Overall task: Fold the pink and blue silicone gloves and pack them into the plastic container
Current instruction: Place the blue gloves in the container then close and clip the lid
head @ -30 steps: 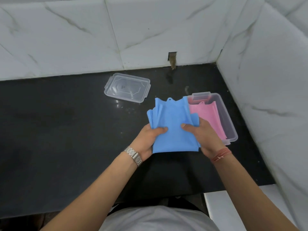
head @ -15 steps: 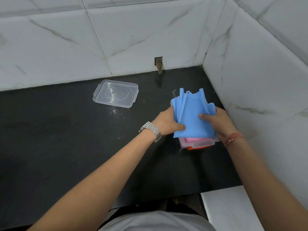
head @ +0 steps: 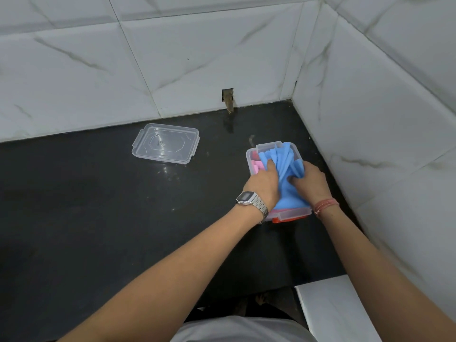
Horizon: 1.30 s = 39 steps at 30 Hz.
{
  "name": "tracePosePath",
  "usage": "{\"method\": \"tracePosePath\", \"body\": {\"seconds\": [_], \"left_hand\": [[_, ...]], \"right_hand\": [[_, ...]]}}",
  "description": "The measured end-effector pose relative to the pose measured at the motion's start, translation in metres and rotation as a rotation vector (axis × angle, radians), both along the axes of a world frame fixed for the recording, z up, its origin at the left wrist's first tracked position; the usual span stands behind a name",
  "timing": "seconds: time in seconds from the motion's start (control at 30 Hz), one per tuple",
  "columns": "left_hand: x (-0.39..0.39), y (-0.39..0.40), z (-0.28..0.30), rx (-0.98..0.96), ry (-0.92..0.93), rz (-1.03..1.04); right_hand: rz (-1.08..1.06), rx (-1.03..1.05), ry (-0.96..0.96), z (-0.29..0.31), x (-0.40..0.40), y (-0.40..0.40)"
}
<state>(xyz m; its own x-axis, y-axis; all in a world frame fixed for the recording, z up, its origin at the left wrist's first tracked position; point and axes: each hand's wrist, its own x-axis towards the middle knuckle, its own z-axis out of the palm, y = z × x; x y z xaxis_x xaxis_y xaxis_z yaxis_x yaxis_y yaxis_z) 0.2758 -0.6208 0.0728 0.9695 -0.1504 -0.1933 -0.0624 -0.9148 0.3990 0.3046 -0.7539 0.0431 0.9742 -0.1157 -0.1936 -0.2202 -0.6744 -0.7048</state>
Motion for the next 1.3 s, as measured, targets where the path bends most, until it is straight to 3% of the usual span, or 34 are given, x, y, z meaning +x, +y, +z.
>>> {"method": "tracePosePath", "body": {"seconds": [0.27, 0.53, 0.77, 1.0, 1.13, 1.23, 1.3], "left_hand": [[-0.001, -0.01, -0.018, 0.175, -0.146, 0.017], [-0.006, -0.019, -0.038, 0.131, 0.002, 0.022], [-0.004, -0.005, -0.038, 0.097, -0.185, 0.036], [0.013, 0.005, -0.033, 0.035, -0.174, 0.062], [0.013, 0.007, -0.037, 0.087, -0.28, 0.063], [0.01, 0.01, -0.039, 0.214, -0.336, -0.001], [0.01, 0.012, -0.036, 0.297, -0.363, -0.037]], "right_hand": [[-0.015, -0.04, -0.014, -0.002, -0.002, 0.006], [0.03, -0.092, 0.052, -0.004, -0.007, 0.014], [0.018, 0.093, 0.089, -0.001, -0.004, 0.016], [0.107, 0.016, 0.043, -0.005, -0.006, 0.013], [0.139, -0.099, -0.146, -0.01, -0.015, 0.019], [0.242, -0.417, -0.296, -0.014, -0.022, 0.022], [0.298, -0.616, -0.291, -0.014, -0.022, 0.022]]}}
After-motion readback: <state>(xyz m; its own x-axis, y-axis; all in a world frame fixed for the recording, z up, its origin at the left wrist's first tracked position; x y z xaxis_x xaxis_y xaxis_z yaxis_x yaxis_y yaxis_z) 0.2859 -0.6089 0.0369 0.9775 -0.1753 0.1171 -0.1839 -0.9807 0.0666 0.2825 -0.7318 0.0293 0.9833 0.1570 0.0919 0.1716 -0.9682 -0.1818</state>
